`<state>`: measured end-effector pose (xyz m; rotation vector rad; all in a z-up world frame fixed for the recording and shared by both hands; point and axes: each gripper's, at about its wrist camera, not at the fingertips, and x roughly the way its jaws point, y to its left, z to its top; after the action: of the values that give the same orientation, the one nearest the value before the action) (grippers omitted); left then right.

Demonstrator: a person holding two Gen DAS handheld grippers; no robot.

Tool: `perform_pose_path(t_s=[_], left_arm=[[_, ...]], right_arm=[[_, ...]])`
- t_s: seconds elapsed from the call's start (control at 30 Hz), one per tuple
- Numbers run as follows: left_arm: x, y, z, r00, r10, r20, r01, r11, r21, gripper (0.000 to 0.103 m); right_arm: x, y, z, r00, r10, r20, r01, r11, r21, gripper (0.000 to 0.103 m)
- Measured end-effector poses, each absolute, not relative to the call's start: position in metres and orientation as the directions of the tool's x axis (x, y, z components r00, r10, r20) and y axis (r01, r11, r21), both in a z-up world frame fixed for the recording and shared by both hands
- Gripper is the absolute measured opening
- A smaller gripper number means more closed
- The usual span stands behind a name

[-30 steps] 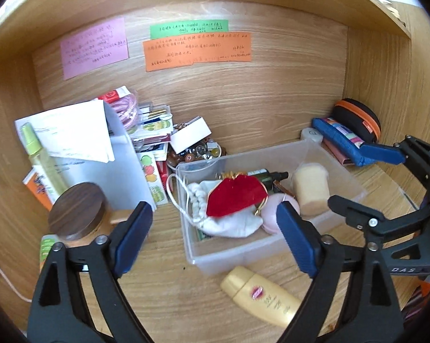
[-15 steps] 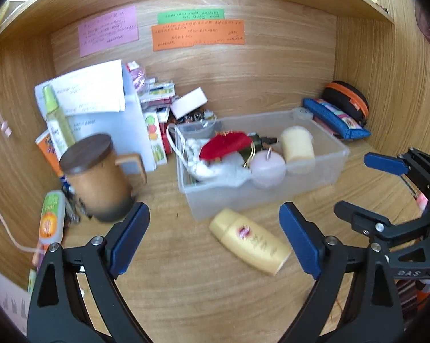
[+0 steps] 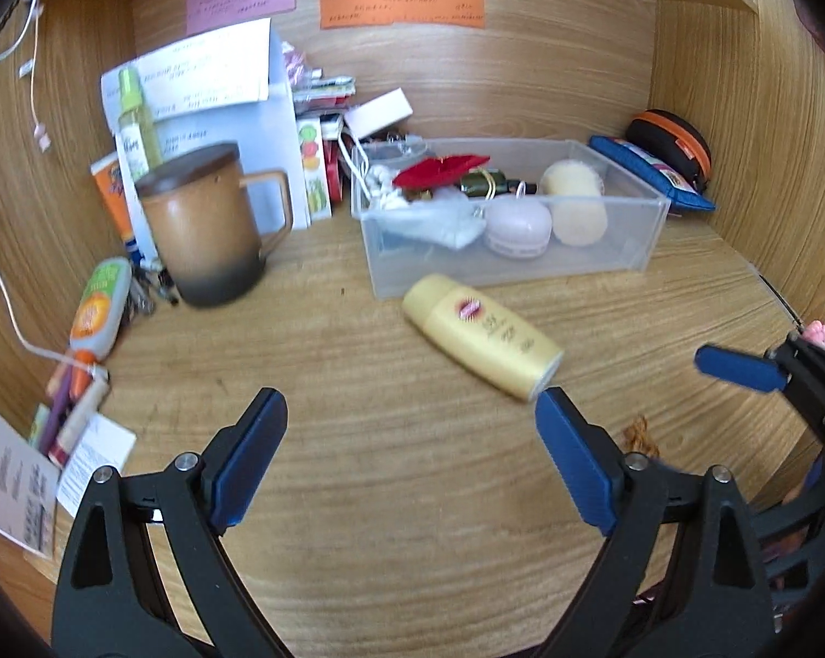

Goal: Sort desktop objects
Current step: 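Withdraw both tools from the bin toward the sunscreen bottle and gourd ornament, then grasp the gourd ornament with the right tool while the left tool grasps the yellow sunscreen bottle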

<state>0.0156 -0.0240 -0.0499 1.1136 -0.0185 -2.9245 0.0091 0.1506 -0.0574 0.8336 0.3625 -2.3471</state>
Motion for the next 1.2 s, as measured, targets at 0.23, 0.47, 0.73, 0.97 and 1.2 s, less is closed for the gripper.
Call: perform_pose_path(t_s=[0.23,0.47,0.73,0.97,1.2], left_arm=[[0.019,-0.026,-0.057,-0.735,-0.009,-0.678,0.013,-1.000,-0.001,0.093],[0.010,-0.023,-0.061,-0.726,0.015,-0.687,-0.002,-1.000,-0.020,0.093],[-0.016,-0.018,-0.068,-0.692,0.073,-0.718,-0.026,-0.997,-0.077,0.093],[-0.045,-0.008,-0.069,-0.661,0.112,-0.742,-0.047,-0.993,-0.107,0.093],[-0.070,-0.004,-0.082,-0.585,0.139,-0.799,-0.013,-0.987,-0.163,0.093]], right_arm=[[0.007,0.149,-0.078,-0.561,-0.456,-0.691,0.617,-0.787,0.018,0.043],[0.003,0.148,-0.084,-0.569,-0.446,-0.691,0.615,-0.789,0.002,0.032],[-0.020,0.149,-0.081,-0.538,-0.476,-0.696,0.636,-0.771,0.035,0.015],[-0.045,0.168,-0.060,-0.586,-0.466,-0.663,0.604,-0.797,0.026,0.015],[-0.069,0.176,-0.037,-0.630,-0.463,-0.624,0.603,-0.798,-0.017,0.015]])
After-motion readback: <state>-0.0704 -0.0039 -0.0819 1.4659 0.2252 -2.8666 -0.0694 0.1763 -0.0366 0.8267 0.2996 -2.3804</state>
